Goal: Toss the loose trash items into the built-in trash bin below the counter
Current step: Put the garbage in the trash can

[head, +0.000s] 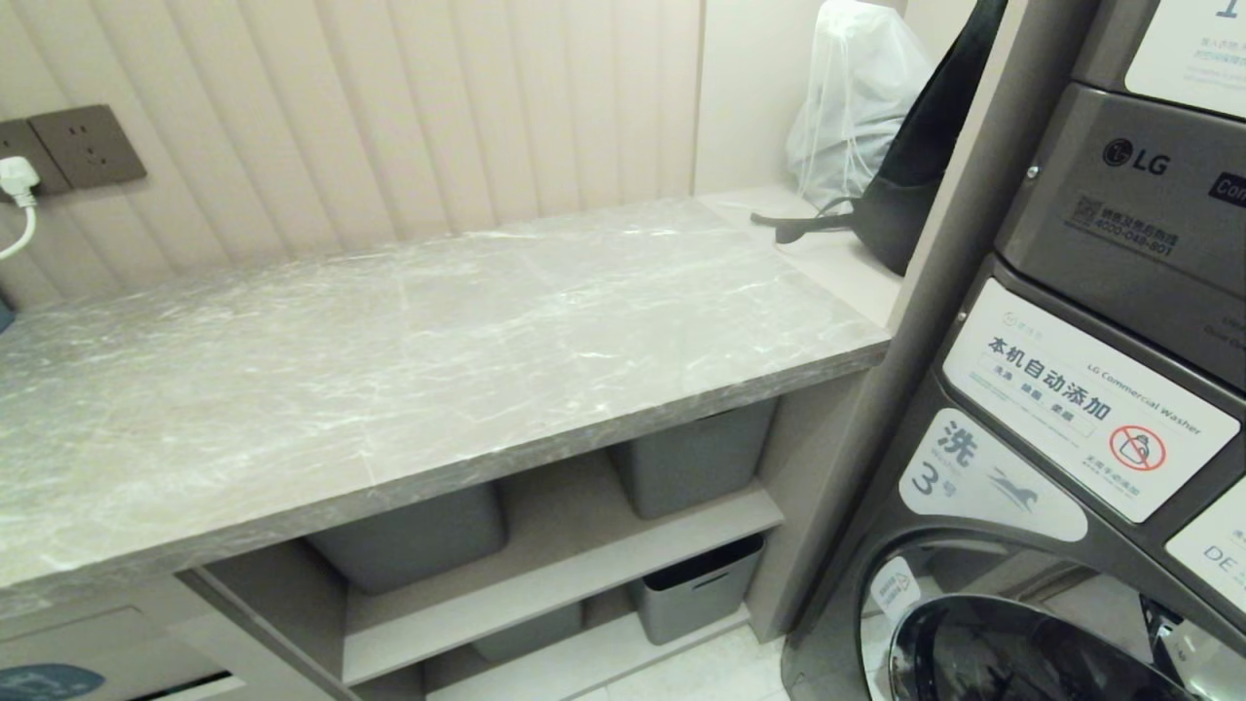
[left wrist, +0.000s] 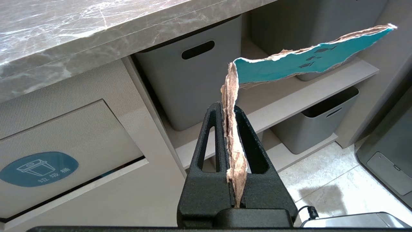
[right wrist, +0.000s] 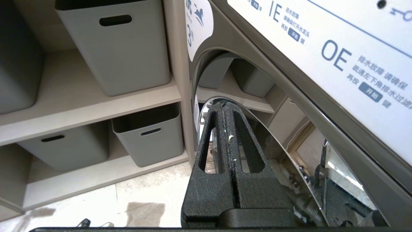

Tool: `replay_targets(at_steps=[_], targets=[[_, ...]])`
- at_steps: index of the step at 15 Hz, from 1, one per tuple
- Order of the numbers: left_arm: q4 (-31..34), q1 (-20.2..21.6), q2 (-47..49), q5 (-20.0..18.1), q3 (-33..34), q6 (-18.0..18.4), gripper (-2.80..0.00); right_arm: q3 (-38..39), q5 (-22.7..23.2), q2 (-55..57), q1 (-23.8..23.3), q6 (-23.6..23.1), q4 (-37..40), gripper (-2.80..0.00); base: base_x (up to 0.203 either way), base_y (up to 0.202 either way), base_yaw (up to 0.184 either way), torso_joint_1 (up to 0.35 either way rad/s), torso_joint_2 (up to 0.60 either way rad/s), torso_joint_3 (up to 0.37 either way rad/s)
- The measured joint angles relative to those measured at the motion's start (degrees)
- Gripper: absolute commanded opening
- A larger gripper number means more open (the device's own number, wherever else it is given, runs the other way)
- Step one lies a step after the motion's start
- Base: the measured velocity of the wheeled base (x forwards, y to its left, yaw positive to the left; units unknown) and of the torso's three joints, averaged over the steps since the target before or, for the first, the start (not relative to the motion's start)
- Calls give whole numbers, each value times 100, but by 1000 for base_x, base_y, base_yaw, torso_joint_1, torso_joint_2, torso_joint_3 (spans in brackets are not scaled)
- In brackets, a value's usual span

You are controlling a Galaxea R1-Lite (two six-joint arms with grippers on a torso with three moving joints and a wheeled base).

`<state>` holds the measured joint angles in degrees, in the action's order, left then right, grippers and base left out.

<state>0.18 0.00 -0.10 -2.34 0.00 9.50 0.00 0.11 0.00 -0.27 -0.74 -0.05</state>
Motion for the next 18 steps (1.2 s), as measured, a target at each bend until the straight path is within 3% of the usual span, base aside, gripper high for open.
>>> replay_targets(at_steps=[3,14,18], targets=[[0,0,2,-2,0,10,-280,0,11,0,0,-13,5,-280,0,0,0,-76,184,105],[-9,0,1,-5,0,12,-280,0,12,0,1,-11,0,-280,0,0,0,-198,480,274],[-9,0,1,-11,0,17,-280,0,-7,0,2,69,2,-280,0,0,0,-73,188,118]])
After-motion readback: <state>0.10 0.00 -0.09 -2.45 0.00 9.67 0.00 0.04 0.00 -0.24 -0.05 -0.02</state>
